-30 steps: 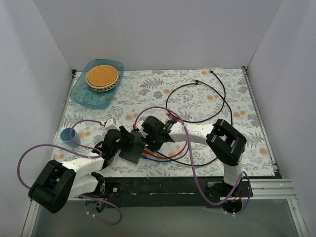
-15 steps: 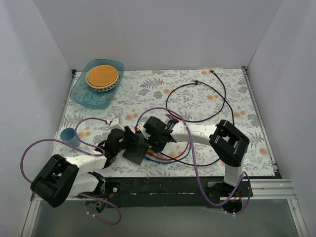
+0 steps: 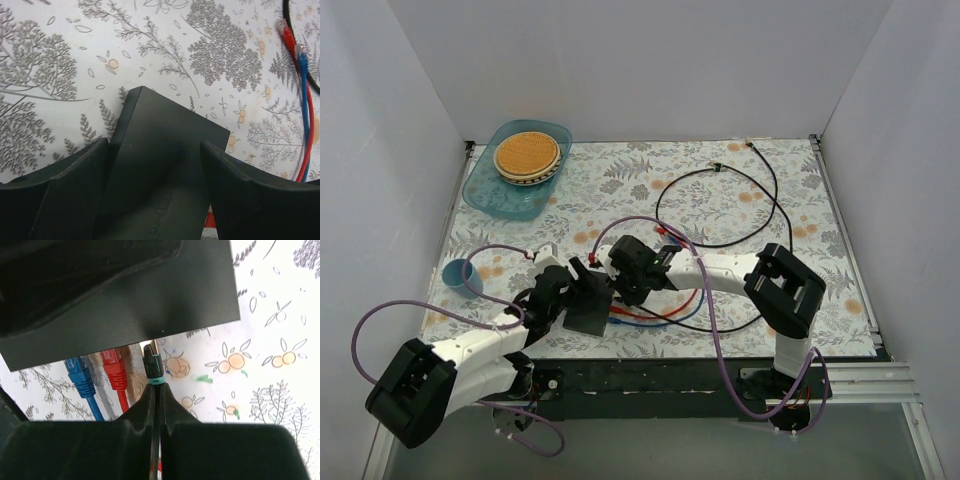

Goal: Insert the plug into the switch port

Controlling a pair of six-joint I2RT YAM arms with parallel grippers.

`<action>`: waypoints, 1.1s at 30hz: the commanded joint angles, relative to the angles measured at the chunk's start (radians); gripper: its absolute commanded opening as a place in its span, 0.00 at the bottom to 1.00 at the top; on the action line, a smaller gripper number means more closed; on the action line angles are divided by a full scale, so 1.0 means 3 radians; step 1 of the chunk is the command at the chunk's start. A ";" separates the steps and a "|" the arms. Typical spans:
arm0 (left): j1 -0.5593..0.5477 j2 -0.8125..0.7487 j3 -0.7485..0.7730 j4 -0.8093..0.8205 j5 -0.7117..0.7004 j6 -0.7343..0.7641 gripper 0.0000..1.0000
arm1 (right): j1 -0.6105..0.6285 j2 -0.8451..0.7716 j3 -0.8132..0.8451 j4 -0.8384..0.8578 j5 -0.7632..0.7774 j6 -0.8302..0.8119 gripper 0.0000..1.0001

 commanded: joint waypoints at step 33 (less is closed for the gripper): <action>-0.0294 -0.0240 0.0870 -0.1413 -0.0027 -0.0133 0.98 | -0.2226 -0.0943 0.0381 0.0863 0.0856 0.0165 0.81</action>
